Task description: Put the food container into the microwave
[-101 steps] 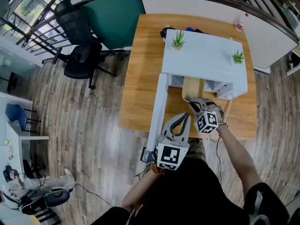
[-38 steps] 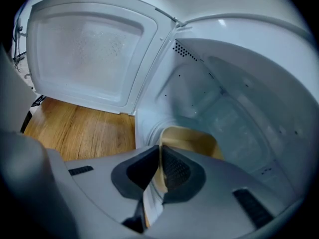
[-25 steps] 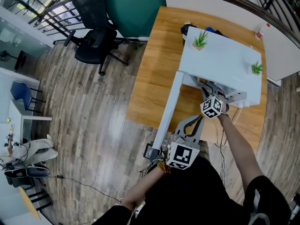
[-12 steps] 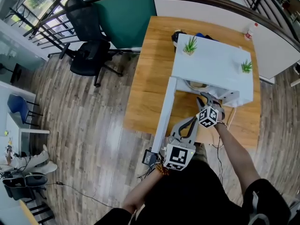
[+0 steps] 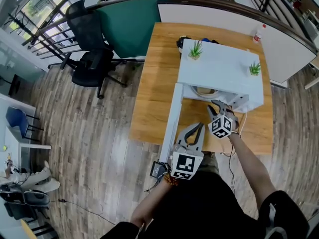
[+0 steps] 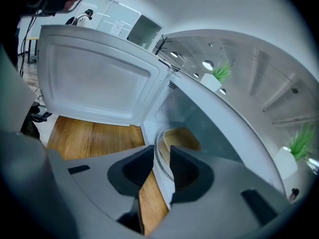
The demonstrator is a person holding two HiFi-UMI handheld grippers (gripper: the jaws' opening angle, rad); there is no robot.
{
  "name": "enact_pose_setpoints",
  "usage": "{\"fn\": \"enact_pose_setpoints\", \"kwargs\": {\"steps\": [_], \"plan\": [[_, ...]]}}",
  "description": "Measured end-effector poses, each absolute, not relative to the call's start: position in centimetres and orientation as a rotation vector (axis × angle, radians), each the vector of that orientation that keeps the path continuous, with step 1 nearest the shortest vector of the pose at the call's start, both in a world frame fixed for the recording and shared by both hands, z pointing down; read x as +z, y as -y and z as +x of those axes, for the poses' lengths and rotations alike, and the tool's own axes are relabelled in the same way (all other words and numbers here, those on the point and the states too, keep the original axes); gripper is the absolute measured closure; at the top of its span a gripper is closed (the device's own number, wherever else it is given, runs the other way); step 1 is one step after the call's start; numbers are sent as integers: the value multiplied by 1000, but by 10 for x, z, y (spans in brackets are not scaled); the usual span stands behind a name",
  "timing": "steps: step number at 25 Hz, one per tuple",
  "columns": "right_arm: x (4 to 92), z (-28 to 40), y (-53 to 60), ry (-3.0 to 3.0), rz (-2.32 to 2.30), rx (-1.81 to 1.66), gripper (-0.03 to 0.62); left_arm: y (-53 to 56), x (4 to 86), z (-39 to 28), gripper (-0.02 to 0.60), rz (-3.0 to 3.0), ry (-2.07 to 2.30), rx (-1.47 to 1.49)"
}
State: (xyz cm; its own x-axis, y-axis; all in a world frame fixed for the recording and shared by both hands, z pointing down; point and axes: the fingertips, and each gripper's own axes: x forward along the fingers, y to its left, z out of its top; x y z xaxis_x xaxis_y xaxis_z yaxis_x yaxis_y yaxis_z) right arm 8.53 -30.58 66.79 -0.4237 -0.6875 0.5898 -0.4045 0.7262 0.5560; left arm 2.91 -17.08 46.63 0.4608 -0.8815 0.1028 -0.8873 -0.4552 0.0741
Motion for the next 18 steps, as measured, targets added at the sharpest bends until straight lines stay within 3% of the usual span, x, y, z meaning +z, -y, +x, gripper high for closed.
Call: {"fn": "enact_pose_setpoints", "kwargs": {"steps": [18], "plan": [[593,70,283,2228,946,-373,517,179,459,19,551,2582,1618,37]]}}
